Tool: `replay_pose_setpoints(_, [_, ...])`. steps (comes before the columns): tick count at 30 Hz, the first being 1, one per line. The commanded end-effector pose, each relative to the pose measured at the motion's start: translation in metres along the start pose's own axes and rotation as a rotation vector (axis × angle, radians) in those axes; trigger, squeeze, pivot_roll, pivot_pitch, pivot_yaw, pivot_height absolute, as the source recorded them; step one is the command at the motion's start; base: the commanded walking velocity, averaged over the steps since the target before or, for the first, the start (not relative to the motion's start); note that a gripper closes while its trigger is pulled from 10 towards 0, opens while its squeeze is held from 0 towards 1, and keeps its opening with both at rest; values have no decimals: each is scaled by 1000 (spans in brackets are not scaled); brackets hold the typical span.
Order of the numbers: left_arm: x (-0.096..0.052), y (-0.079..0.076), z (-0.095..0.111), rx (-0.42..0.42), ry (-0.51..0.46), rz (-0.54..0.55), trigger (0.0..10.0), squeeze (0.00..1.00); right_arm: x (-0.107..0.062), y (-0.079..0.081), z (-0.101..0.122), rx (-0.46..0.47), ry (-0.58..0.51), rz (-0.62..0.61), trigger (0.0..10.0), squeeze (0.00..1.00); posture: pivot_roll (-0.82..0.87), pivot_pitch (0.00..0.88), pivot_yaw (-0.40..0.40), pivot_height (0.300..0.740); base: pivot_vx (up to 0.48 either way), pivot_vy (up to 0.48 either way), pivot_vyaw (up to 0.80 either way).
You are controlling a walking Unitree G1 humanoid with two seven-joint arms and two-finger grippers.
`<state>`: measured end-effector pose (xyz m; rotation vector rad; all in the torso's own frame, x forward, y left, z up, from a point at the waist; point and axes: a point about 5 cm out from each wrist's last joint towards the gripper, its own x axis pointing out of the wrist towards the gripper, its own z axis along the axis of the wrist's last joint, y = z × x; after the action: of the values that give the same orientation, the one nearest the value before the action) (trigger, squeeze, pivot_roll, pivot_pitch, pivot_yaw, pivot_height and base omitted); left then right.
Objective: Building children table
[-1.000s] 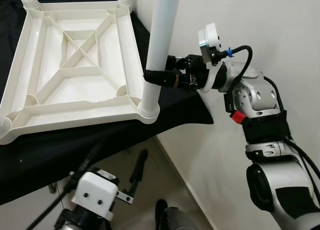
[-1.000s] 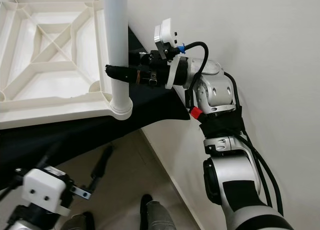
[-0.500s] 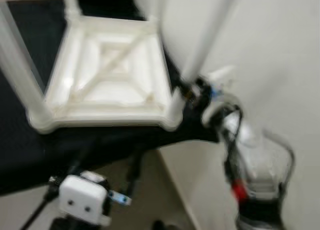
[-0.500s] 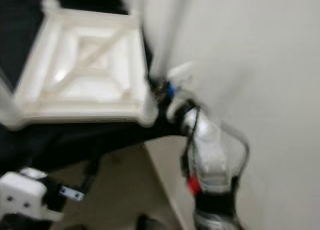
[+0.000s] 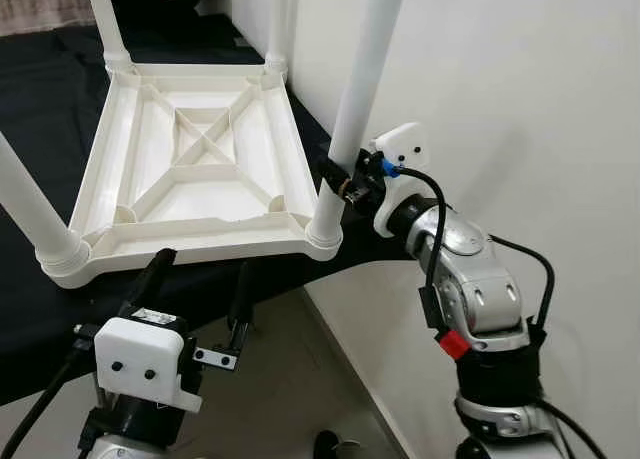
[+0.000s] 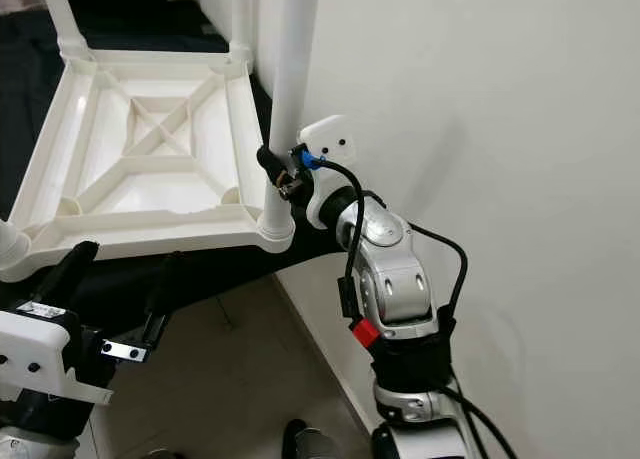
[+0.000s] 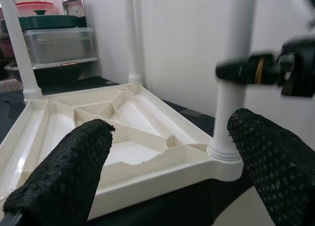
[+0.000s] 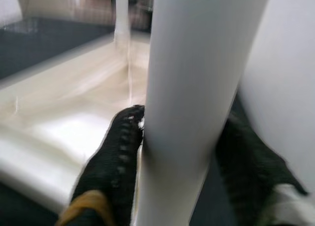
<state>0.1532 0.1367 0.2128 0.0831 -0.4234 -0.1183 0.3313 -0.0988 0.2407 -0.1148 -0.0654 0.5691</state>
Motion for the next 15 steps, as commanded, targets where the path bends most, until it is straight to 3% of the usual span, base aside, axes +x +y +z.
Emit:
replay_pose_setpoints(1, [-1,0,-5,-13,33,5,10000,0,-1,4,-12,68,39,59,10000,1000,103,259,-128,740,0,0,0])
replay_pose_setpoints(4, [-1,1,-7,-19,46,7,10000,0,2,3,13,48,-97,244,10000,1000,107,254,-124,740,0,0,0])
replay_pose_setpoints(7, [-1,1,-8,-22,53,9,10000,0,1,-2,24,-3,-138,383,10000,1000,109,252,-126,740,0,0,0])
replay_pose_setpoints(12, [-2,-1,-10,-31,71,-3,10000,0,12,-15,41,-98,-186,438,10000,1000,120,263,-131,740,0,0,0])
replay_pose_setpoints(13, [-3,-2,-12,-38,91,-12,10000,0,17,-17,45,-120,-193,445,10000,282,123,265,-132,740,0,0,0])
replay_pose_setpoints(14, [-3,-2,-12,-38,91,-12,10000,0,17,-17,45,-120,-193,445,10000,282,123,265,-132,740,0,0,0])
replay_pose_setpoints(15, [-3,-3,-14,-37,107,-16,10000,0,20,-18,47,-133,-198,452,10000,0,125,269,-132,740,0,0,0])
